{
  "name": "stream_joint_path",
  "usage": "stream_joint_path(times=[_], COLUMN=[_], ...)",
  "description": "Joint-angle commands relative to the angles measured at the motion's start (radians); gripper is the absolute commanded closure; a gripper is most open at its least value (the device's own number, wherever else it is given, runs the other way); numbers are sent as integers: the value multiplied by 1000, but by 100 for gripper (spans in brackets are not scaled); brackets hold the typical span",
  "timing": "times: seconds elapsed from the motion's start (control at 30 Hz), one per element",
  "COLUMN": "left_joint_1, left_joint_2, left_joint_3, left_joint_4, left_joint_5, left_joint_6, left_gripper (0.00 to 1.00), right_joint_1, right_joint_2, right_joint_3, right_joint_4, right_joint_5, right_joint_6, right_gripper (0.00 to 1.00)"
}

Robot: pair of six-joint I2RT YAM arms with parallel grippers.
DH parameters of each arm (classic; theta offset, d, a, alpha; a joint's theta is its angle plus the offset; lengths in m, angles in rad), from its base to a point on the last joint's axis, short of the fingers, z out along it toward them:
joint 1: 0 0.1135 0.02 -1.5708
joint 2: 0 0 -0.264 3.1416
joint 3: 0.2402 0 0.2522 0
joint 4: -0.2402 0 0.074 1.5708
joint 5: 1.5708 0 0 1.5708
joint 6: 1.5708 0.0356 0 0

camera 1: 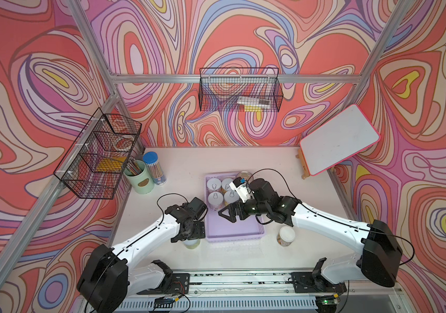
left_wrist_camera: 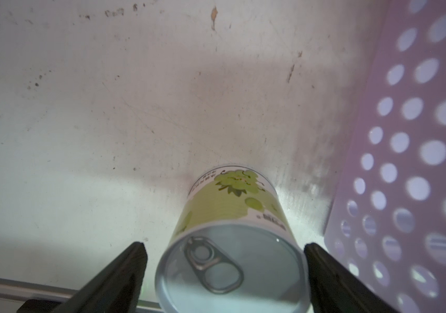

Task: Put the canned food in the basket
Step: Pick up the canned food from the center of the board.

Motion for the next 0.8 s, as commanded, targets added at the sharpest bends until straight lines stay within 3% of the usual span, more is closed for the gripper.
stream_joint_path(times=[0.0, 0.77], left_joint_1=[-8, -7], left_joint_2=[-19, -2], left_joint_3=[-12, -39], left_joint_4=[-45, 16], left_joint_5=[-32, -5], left_joint_6=[-36, -42], left_gripper=[6, 15], right_joint_1=[0, 5], right_joint_2=[18, 43], right_joint_3=[9, 22], right_joint_4=[28, 29], right_joint_5=[-26, -34], right_joint_6=[1, 0], right_gripper=[2, 2])
